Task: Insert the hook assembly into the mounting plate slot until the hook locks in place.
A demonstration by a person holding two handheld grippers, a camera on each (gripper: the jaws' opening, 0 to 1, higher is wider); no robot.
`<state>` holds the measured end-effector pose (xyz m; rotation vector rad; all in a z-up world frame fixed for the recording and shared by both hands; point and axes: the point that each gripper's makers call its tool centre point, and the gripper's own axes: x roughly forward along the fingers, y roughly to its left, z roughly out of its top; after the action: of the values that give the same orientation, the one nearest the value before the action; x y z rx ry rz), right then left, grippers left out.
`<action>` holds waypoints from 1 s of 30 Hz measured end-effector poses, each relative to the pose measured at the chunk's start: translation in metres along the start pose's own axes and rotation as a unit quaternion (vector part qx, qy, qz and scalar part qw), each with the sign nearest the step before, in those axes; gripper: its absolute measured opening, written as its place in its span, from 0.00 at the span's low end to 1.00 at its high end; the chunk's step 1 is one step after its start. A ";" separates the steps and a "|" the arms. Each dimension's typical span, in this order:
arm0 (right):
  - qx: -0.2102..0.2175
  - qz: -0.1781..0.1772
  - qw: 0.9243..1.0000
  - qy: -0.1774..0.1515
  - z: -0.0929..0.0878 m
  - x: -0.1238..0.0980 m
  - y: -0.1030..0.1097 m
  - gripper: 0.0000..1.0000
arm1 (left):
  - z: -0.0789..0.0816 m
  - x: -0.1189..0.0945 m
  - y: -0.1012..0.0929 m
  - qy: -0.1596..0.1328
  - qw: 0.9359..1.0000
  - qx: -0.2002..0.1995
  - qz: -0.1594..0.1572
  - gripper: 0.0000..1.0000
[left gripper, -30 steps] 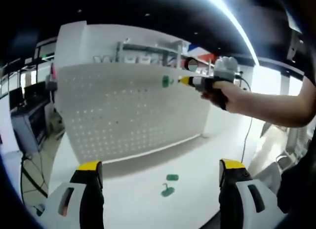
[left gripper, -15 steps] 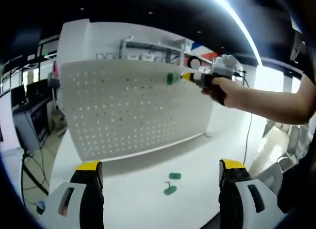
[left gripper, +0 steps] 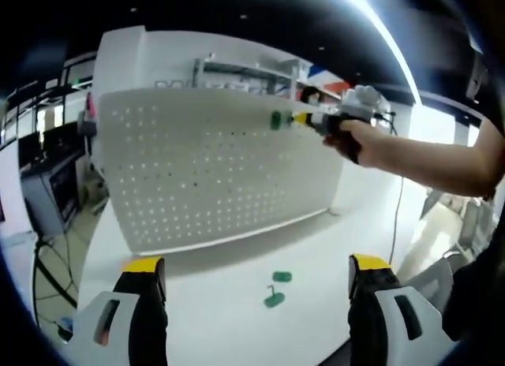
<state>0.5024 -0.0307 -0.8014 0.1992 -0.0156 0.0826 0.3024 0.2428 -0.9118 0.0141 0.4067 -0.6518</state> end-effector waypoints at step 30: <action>-0.045 -0.025 0.998 -0.021 -0.003 0.004 -0.004 0.01 | -0.008 0.003 0.000 0.010 1.000 -0.007 -0.005 0.95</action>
<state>0.5073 -0.0334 -0.8050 0.1111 -0.0570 0.0286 0.3020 0.2423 -0.9206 0.0047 0.4308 -0.6580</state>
